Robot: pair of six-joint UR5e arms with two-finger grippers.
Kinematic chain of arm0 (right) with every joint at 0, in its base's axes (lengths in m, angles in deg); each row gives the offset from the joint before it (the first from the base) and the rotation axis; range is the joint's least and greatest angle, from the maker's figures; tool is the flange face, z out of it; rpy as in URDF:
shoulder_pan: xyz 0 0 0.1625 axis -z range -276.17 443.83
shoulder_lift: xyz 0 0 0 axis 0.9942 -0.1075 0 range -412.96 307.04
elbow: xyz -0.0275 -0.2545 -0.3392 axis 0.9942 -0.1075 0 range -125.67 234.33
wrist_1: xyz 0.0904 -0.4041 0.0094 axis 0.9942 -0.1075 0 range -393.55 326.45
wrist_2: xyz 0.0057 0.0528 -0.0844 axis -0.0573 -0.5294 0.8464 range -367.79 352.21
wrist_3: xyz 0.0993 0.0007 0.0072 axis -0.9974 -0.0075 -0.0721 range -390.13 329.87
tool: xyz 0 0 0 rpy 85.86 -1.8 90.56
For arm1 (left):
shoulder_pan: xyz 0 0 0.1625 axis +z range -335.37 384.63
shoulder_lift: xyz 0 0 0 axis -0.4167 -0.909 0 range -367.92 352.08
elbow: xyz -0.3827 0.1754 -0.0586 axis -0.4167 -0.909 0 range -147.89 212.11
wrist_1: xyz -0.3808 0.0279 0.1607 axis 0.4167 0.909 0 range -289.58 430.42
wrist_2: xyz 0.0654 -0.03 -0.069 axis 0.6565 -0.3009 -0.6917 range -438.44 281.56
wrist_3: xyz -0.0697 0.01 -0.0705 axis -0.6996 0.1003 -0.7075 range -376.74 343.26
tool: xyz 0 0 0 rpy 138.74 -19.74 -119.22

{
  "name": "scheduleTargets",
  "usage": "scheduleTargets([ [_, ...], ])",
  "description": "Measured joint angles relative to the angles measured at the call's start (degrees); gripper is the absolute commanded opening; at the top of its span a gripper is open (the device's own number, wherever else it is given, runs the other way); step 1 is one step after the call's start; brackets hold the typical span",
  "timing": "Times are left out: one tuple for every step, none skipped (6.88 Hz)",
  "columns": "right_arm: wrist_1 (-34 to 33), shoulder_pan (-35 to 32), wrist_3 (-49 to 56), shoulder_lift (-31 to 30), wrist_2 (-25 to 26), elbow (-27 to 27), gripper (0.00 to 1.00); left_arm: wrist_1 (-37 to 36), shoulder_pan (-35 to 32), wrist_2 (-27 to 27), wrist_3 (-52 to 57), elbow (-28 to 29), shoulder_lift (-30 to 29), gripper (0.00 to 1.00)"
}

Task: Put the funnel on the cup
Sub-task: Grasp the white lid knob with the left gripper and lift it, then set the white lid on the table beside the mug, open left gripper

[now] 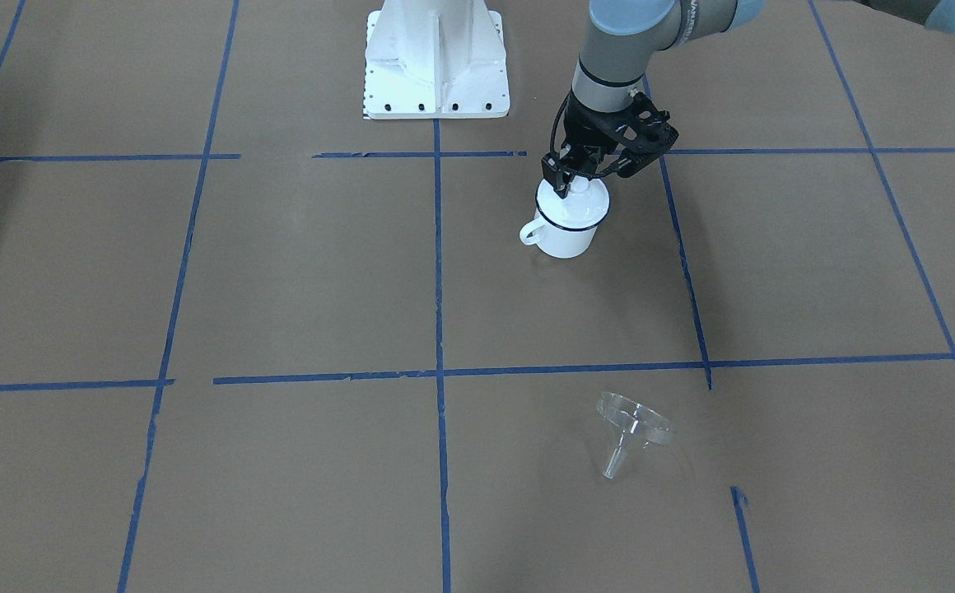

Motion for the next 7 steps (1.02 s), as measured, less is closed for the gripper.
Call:
scheduleTargets([
  [0.0,0.0,0.0,0.0,0.0,0.0,1.00,-0.4,-0.2,0.1,0.0,-0.8,0.1,0.00],
  [0.0,0.0,0.0,0.0,0.0,0.0,1.00,-1.5,-0.7,0.1,0.0,-2.1,0.0,0.00],
  [0.0,0.0,0.0,0.0,0.0,0.0,1.00,-2.9,-1.2,0.1,0.0,-3.7,0.0,0.00],
  [0.0,0.0,0.0,0.0,0.0,0.0,1.00,-4.2,-2.0,0.2,0.0,-5.2,-0.1,0.00],
  [0.0,0.0,0.0,0.0,0.0,0.0,1.00,-5.5,-3.1,0.2,0.0,-6.7,-0.2,0.00],
  [0.0,0.0,0.0,0.0,0.0,0.0,1.00,-6.6,-4.5,0.3,0.9,-9.4,0.2,0.00],
  [0.0,0.0,0.0,0.0,0.0,0.0,1.00,-7.0,-5.7,0.4,3.4,-12.7,2.2,0.00],
])
